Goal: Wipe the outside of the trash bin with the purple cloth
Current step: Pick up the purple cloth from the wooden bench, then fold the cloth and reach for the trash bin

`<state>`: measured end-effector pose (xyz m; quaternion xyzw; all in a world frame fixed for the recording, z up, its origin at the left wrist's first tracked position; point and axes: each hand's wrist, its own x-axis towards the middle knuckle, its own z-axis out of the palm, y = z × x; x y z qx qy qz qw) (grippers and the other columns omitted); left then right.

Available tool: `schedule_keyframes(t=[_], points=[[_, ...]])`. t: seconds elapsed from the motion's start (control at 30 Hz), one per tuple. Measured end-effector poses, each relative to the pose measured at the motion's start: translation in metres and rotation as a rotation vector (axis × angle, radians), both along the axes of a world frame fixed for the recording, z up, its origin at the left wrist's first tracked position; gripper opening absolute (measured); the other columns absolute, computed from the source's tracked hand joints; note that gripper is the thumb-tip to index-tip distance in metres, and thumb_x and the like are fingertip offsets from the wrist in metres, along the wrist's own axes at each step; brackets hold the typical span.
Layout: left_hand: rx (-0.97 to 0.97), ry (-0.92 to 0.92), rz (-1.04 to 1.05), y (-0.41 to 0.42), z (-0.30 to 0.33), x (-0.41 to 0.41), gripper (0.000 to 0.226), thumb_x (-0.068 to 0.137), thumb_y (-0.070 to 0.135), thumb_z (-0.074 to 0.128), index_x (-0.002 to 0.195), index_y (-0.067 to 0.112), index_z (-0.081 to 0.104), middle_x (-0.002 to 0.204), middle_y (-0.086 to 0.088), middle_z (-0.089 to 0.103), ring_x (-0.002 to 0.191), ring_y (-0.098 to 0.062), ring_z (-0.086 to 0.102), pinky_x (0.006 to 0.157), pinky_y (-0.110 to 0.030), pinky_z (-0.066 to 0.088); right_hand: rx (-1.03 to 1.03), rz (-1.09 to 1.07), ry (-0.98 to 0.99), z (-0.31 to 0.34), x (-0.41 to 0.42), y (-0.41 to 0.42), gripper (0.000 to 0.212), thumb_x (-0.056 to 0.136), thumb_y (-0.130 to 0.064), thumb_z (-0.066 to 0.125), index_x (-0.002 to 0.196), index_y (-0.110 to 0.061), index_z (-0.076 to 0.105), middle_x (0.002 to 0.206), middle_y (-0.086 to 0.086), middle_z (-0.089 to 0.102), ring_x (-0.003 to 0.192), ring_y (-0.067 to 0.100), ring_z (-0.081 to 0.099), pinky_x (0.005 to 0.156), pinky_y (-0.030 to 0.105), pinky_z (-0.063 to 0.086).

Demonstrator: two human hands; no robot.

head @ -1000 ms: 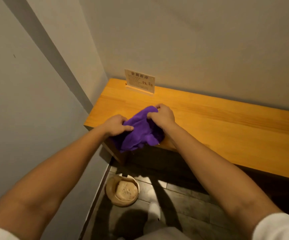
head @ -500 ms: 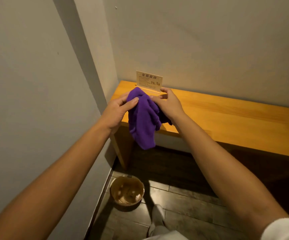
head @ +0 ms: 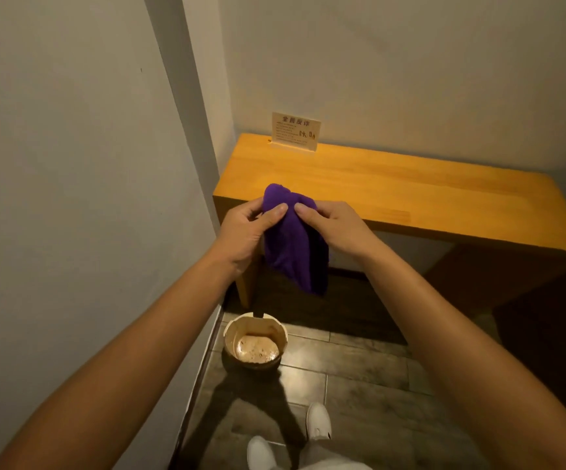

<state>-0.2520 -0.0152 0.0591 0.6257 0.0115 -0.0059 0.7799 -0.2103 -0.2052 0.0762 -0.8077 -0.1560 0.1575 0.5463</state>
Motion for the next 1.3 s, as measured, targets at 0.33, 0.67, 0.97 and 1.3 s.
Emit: schedule_keyframes(t=[0.33,0.67,0.97,1.3], points=[[0.08,0.196,-0.024,-0.004,-0.028,-0.005,0.086,0.065,0.058,0.087,0.138,0.024,0.055,0.136,-0.001,0.065,0.126,-0.019,0.06,0.104,-0.037,0.05,0.223,0.074,0.017,-0.009,-0.001,-0.023,0.009,0.104,-0.031,0.064,0.108,-0.028,0.071,0.099,-0.01,0.077,0.096,0.008,0.072,0.079,0.022,0.054],[0.048,0.106,0.097,-0.07,-0.047,-0.004,0.033,0.084,0.032,0.081,0.115,0.027,0.07,0.116,0.005,0.077,0.112,-0.015,0.071,0.092,-0.033,0.058,0.326,-0.134,0.187,-0.053,0.023,-0.067,0.036,0.087,-0.05,0.078,0.112,-0.025,0.076,0.111,-0.001,0.079,0.105,0.015,0.074,0.086,0.032,0.059],[-0.265,0.469,-0.013,-0.079,-0.134,0.019,0.026,0.099,0.025,0.064,0.125,0.021,0.061,0.122,-0.005,0.072,0.109,-0.02,0.073,0.085,-0.035,0.06,0.778,-0.379,0.955,-0.192,-0.002,-0.081,0.065,0.082,-0.078,0.063,0.11,-0.022,0.083,0.128,0.011,0.075,0.116,0.035,0.073,0.091,0.051,0.061],[-0.153,0.462,-0.044,-0.086,-0.303,0.065,0.025,0.102,0.028,0.059,0.127,0.021,0.057,0.129,-0.008,0.064,0.113,-0.023,0.069,0.089,-0.038,0.059,0.955,-0.286,0.965,-0.372,0.025,-0.069,0.074,0.077,-0.082,0.063,0.115,-0.022,0.081,0.131,0.012,0.073,0.121,0.038,0.07,0.099,0.055,0.057]])
